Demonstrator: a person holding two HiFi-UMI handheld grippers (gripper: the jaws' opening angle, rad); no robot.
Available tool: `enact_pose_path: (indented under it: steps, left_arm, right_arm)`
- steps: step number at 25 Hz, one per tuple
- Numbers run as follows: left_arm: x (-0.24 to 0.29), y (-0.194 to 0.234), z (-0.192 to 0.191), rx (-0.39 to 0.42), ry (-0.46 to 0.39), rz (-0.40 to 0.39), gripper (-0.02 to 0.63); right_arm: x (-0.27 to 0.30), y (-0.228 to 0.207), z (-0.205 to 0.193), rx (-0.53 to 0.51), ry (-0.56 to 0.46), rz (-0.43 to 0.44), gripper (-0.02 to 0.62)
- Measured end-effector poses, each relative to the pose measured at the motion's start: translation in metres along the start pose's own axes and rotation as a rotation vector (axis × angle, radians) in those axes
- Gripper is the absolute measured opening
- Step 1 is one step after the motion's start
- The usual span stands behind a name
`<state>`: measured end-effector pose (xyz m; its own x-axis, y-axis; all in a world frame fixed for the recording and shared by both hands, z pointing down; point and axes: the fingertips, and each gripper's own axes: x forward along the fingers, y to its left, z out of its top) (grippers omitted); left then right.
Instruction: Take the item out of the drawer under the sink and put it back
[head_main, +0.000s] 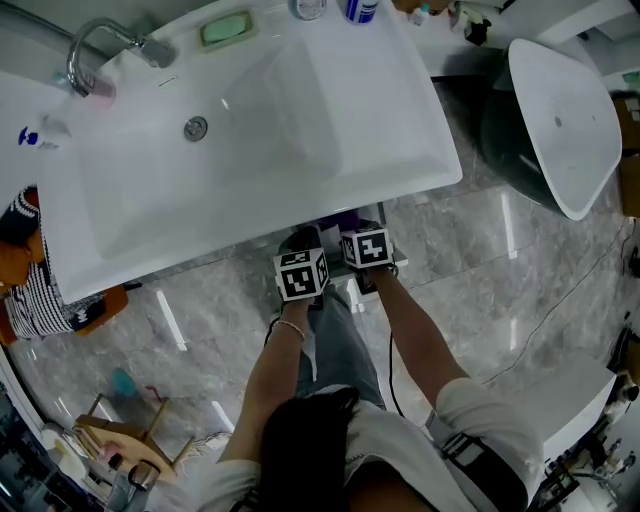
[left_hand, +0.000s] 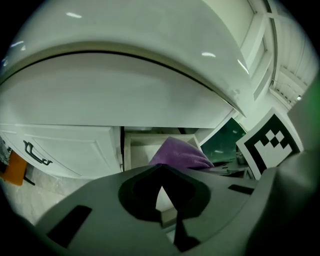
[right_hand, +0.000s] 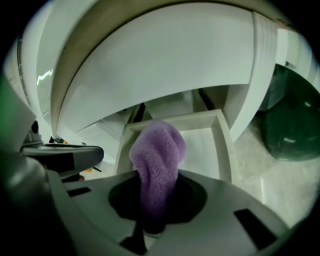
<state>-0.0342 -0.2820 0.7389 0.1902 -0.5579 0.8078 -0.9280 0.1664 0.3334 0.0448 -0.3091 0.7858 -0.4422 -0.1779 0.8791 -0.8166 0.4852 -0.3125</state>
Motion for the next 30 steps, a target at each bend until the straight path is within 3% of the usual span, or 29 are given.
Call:
enact_pose_path:
  steps: [11,30]
  left_arm:
    - [0.026,0.009,-0.013,-0.014,0.046,-0.001,0.003]
    - [0.043,0.021,-0.029,-0.047,0.095,0.026,0.003]
  right_arm:
    - [0.025,-0.010,-0.010,0.063,0.021,-0.010,0.049]
    - [0.049,-0.011,-0.013,0.062,0.046,0.017,0.049]
